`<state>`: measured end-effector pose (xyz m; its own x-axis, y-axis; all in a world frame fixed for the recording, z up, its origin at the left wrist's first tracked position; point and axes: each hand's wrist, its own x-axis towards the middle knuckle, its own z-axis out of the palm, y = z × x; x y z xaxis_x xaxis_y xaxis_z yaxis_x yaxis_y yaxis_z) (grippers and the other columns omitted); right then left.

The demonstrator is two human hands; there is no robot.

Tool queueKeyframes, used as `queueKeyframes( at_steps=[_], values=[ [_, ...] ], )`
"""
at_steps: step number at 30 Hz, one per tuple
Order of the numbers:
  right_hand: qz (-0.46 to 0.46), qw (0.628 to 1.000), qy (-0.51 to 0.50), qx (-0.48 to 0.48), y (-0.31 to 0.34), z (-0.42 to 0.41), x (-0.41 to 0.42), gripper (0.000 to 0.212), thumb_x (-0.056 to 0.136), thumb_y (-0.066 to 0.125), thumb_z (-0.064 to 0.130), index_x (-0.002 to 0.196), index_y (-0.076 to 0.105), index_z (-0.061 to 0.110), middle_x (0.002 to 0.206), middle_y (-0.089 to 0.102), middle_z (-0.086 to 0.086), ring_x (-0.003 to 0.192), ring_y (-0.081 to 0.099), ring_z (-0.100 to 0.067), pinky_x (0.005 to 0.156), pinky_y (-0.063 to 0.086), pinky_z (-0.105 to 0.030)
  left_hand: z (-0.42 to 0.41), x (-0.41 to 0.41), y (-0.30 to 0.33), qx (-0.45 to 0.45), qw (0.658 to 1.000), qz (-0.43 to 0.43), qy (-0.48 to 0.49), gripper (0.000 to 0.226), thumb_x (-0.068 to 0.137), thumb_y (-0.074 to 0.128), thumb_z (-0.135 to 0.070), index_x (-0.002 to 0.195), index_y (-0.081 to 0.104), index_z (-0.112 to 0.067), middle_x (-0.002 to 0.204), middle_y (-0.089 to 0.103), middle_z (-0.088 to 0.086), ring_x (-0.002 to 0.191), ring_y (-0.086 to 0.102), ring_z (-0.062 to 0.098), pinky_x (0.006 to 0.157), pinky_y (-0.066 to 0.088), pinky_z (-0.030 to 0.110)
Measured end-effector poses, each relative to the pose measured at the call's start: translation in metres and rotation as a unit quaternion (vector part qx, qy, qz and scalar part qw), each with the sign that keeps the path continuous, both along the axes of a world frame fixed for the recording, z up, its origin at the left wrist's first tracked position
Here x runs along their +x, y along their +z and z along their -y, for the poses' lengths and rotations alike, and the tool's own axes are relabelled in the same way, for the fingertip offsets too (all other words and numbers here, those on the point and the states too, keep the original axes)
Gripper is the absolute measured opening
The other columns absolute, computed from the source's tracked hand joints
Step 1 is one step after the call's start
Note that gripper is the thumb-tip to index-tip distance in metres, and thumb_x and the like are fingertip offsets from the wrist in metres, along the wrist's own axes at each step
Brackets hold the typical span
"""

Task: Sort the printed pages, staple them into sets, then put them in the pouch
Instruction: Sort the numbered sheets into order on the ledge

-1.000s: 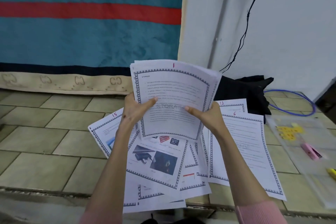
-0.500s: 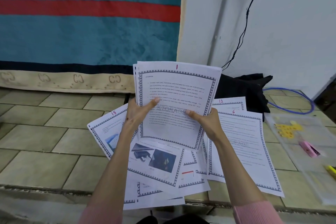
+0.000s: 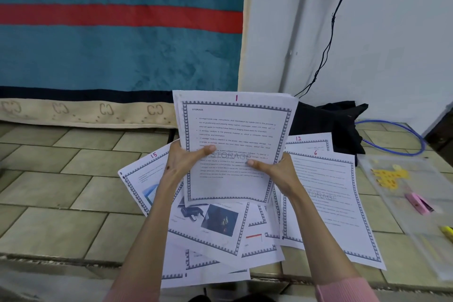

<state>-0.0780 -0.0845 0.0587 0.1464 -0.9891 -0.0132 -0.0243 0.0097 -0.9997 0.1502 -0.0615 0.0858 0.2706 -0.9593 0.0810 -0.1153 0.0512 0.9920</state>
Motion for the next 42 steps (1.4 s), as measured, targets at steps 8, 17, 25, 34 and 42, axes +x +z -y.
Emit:
queueKeyframes(
  at_steps=[8, 17, 25, 34, 42],
  values=[
    [-0.008, 1.0, -0.002, -0.001, 0.0, -0.005, 0.004, 0.035, 0.061, 0.087, 0.013, 0.087, 0.069, 0.027, 0.092, 0.073, 0.01, 0.086, 0.071, -0.006, 0.073, 0.056, -0.022, 0.0, 0.002, -0.01, 0.028, 0.999, -0.031, -0.03, 0.031, 0.062, 0.08, -0.04, 0.086, 0.065, -0.027, 0.091, 0.069, -0.005, 0.094, 0.066, 0.02, 0.084, 0.054, 0.035],
    [-0.016, 1.0, 0.013, 0.0, 0.003, -0.003, -0.005, 0.034, 0.063, 0.085, 0.012, 0.093, 0.072, 0.021, 0.095, 0.075, 0.006, 0.091, 0.071, -0.012, 0.08, 0.057, -0.027, -0.001, 0.011, -0.01, 0.044, 0.992, -0.043, -0.108, 0.032, 0.067, 0.078, -0.029, 0.097, 0.067, -0.025, 0.097, 0.073, -0.004, 0.095, 0.069, 0.016, 0.076, 0.058, 0.028],
    [-0.012, 1.0, -0.002, 0.002, 0.001, -0.007, 0.0, 0.034, 0.063, 0.085, 0.014, 0.088, 0.066, 0.027, 0.092, 0.072, 0.012, 0.085, 0.07, -0.001, 0.072, 0.055, -0.016, -0.005, 0.0, -0.019, 0.039, 0.999, -0.029, -0.015, 0.022, 0.071, 0.079, -0.016, 0.084, 0.066, -0.026, 0.091, 0.069, -0.003, 0.087, 0.066, 0.013, 0.08, 0.054, 0.031],
    [-0.005, 1.0, -0.025, 0.005, 0.002, -0.009, 0.002, 0.035, 0.067, 0.083, 0.013, 0.081, 0.055, 0.029, 0.085, 0.062, 0.018, 0.082, 0.061, -0.001, 0.065, 0.046, -0.01, -0.006, -0.007, -0.017, 0.034, 0.999, -0.029, 0.016, 0.024, 0.068, 0.081, -0.01, 0.081, 0.065, -0.022, 0.091, 0.066, 0.001, 0.078, 0.063, 0.01, 0.077, 0.051, 0.027],
    [-0.017, 1.0, -0.025, 0.006, -0.006, -0.007, 0.001, 0.033, 0.065, 0.084, 0.013, 0.089, 0.064, 0.024, 0.092, 0.069, 0.011, 0.09, 0.067, -0.007, 0.068, 0.052, -0.01, -0.005, -0.006, -0.021, 0.034, 0.999, -0.033, 0.01, 0.029, 0.069, 0.08, -0.012, 0.092, 0.064, -0.017, 0.095, 0.066, 0.001, 0.089, 0.064, 0.018, 0.083, 0.052, 0.031]
  ],
)
